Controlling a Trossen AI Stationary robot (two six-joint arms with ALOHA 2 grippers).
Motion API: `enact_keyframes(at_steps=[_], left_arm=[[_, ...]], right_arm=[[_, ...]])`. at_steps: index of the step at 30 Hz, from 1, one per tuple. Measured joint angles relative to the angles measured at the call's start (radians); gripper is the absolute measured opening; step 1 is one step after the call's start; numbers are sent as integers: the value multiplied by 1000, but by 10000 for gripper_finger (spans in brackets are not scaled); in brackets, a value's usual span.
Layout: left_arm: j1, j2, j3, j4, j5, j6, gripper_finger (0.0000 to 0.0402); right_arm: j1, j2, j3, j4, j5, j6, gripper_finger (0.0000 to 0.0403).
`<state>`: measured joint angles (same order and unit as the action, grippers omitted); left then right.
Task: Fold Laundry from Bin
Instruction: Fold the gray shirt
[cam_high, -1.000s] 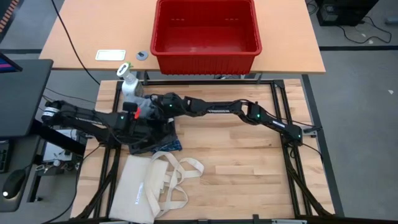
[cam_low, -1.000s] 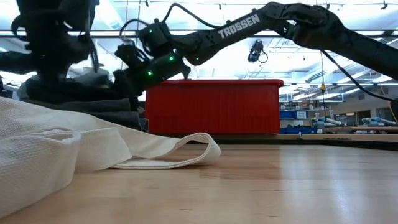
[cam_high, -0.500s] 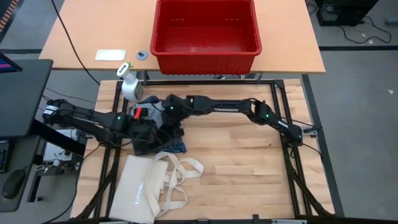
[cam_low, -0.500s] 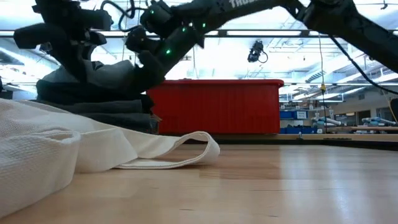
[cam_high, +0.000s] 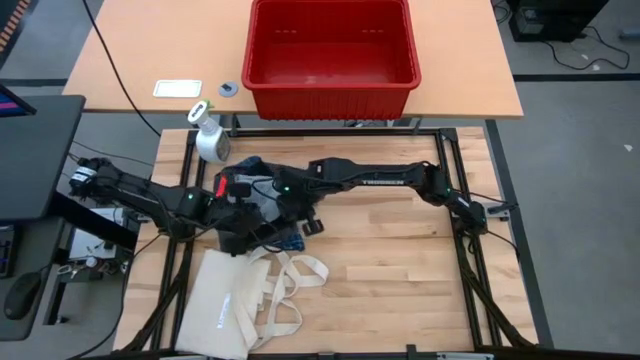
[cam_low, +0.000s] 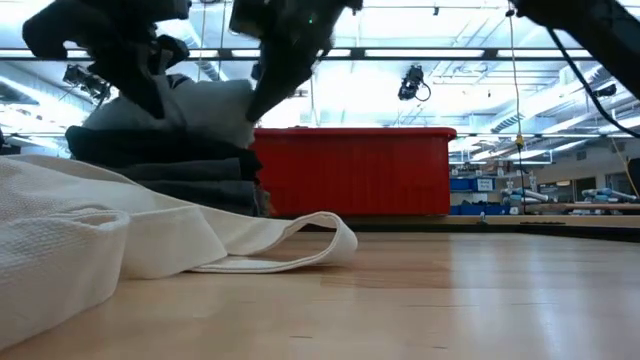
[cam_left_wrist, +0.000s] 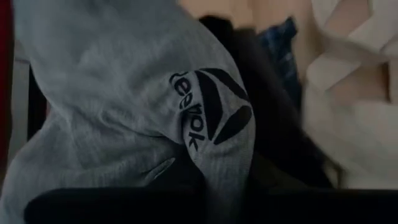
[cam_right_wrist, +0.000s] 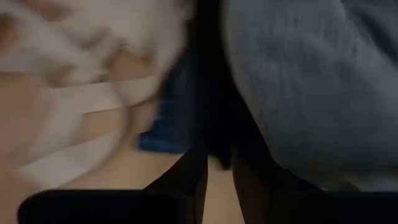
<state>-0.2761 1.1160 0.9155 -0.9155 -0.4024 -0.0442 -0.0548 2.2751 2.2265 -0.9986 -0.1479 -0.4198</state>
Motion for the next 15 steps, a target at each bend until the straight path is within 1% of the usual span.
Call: enact_keyframes(at_steps=[3,5,7,9,11,15], left_arm=[[-4,4,-37,42,0,0,66],[-1,4,-70,47,-10,-32,78],[5,3,-105,68,-15,-51,100],[1,3,-128,93,-2,-70,134],[-9,3,-129,120,29,-74,175],[-36,4,-70,119,71,-79,255]], right_arm=[[16,-33,-24,-49,-49,21,81],[25,-58,-75,-38,-43,41,79],[30,-89,-142,4,-29,54,78],[33,-131,-220,52,-27,73,78],[37,-179,-303,91,-18,95,78],[56,-287,-474,217,8,143,77]])
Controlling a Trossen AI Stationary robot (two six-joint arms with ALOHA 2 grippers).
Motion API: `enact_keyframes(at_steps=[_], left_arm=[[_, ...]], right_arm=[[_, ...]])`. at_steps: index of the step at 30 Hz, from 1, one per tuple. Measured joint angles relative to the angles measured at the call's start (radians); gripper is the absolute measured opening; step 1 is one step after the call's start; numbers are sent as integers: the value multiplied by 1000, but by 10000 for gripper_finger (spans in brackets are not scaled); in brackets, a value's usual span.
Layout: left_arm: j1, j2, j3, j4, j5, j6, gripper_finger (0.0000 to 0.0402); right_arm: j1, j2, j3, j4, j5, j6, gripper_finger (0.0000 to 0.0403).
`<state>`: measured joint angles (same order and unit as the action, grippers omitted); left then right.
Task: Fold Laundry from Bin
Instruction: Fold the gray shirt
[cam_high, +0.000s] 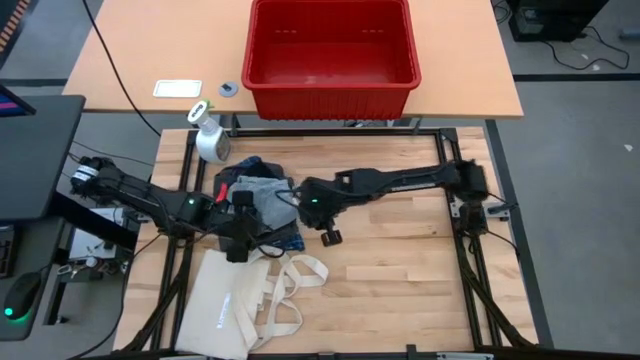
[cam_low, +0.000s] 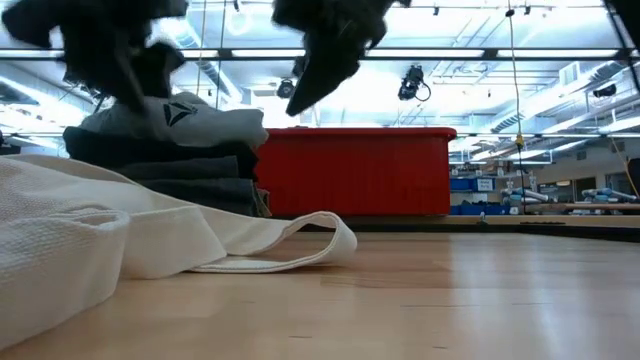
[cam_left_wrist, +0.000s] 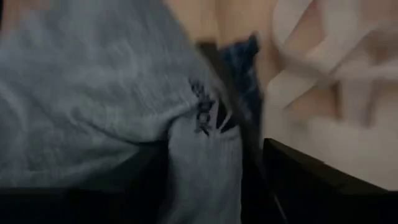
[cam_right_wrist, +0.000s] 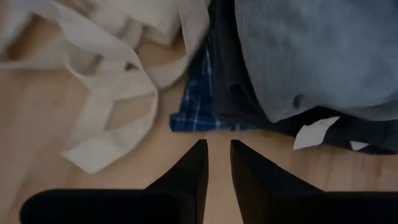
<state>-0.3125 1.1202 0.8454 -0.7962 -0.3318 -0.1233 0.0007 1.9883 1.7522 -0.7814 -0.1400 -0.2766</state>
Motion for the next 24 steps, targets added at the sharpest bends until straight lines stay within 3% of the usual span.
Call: enact_keyframes(at_steps=[3,7,11,13,19,24], left_arm=[[-17,0,101,-89,4,-28,291],[-20,-2,213,-176,-17,-86,302],[5,-2,210,-169,-221,-67,294],[46,-2,176,-165,-276,-48,289],[229,-2,10,-117,-243,-45,269],[322,-3,-118,104,-42,24,245]], right_arm=[[13,-95,-107,93,2,33,77],[30,-205,-251,207,16,84,77],[49,-290,-421,414,8,140,77],[63,-310,-509,526,8,166,77],[108,-309,-698,827,23,216,77],[132,-306,-773,946,75,233,77]])
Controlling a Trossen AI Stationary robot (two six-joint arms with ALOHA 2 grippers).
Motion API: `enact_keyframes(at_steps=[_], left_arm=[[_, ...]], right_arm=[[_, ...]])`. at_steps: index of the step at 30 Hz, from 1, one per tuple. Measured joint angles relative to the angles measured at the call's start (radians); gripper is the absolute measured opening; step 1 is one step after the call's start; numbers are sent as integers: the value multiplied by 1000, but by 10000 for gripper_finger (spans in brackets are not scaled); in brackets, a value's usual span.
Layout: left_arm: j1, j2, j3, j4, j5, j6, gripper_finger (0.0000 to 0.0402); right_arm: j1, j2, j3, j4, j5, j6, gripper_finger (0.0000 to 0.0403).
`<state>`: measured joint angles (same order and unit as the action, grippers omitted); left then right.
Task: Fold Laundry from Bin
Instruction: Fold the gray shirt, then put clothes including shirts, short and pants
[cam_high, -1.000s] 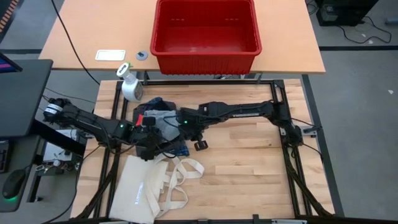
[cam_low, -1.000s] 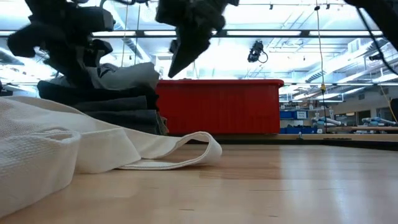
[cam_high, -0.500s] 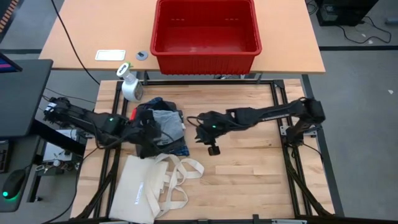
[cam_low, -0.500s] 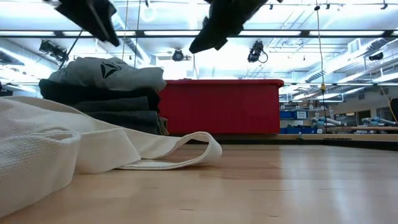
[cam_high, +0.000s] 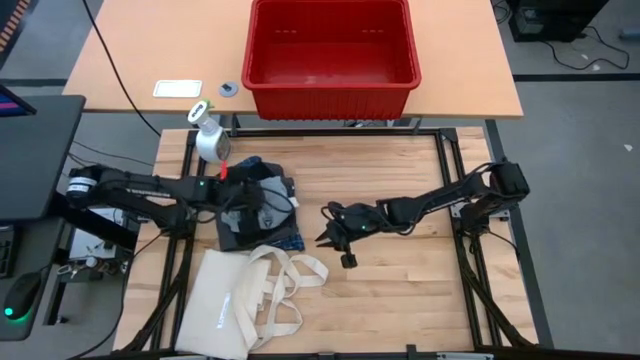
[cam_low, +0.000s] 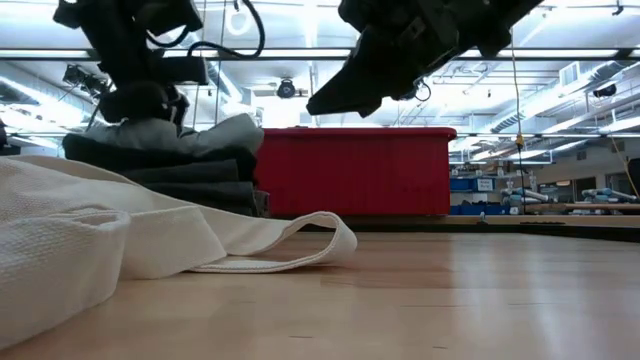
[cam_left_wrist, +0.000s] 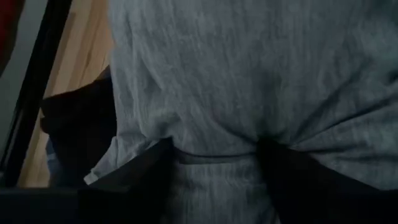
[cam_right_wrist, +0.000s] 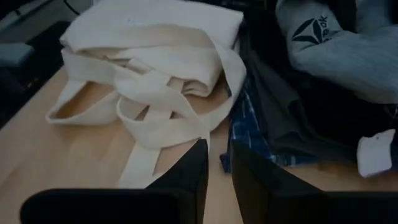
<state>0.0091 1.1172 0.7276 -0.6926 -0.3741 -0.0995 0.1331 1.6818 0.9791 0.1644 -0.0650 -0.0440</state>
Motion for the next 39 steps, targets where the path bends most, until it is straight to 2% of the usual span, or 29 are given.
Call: enact_keyframes(at_steps=[3,7,10,12,14,17,21,23,29,33,39], left_arm=[[12,0,36,-41,21,39,231],[-1,-42,187,-169,33,42,216],[-27,-74,294,-305,33,-11,210],[-43,-98,333,-365,32,-75,209],[-59,-133,326,-445,33,-141,208],[-104,-187,278,-509,26,-248,208],[-154,-258,180,-528,21,-349,208],[-164,-282,138,-559,20,-408,208],[-184,-319,56,-689,147,-585,208],[-205,-296,61,-684,133,-620,208],[-201,-153,58,-693,114,-594,207]], right_arm=[[8,-5,-3,11,22,13,77],[9,-5,-3,4,105,18,77],[-13,15,-3,18,137,-5,77],[-48,49,-3,45,108,-2,77],[-87,88,-3,88,73,-1,79],[-125,120,-3,152,92,-15,81],[-124,120,11,325,114,-62,81],[-120,112,43,343,95,-63,80],[-115,117,99,307,82,-72,78],[-117,118,98,287,61,-72,78],[-97,114,98,276,60,-117,77]])
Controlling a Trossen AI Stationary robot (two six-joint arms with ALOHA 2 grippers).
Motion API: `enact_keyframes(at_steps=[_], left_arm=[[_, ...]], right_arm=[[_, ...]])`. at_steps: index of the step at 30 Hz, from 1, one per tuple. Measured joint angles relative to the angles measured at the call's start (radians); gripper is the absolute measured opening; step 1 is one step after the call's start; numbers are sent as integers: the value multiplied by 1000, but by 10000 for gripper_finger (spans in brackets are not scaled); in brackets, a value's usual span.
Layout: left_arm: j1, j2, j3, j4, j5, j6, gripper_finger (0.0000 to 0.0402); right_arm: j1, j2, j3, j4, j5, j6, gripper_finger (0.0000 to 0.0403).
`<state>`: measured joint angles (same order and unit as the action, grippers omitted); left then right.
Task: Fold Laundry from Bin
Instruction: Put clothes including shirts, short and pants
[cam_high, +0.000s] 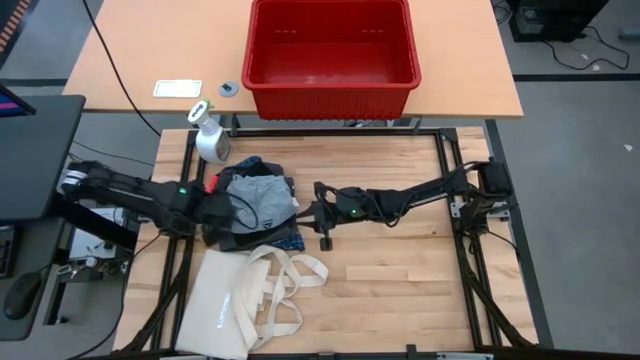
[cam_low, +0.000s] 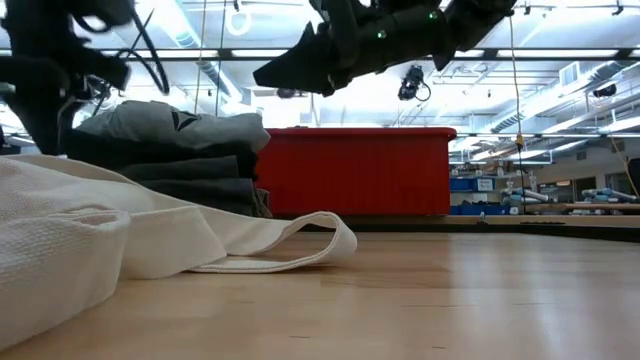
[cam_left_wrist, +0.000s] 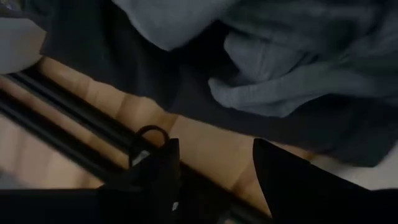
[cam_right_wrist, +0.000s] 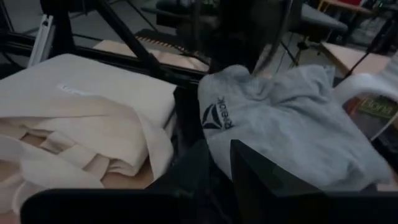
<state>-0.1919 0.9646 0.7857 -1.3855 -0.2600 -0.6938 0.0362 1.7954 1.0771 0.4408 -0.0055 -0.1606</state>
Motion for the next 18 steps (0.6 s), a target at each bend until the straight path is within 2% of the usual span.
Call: enact_keyframes(at_steps=[8,12,18], left_arm=[[108,284,-50,87,16,190,207],[180,376,-51,201,4,315,207],[261,459,-26,377,-6,385,207]], right_arm=[[25,-70,0,-66,15,-31,77],[53,-152,0,-204,30,-52,77],[97,-305,0,-462,164,-36,77]])
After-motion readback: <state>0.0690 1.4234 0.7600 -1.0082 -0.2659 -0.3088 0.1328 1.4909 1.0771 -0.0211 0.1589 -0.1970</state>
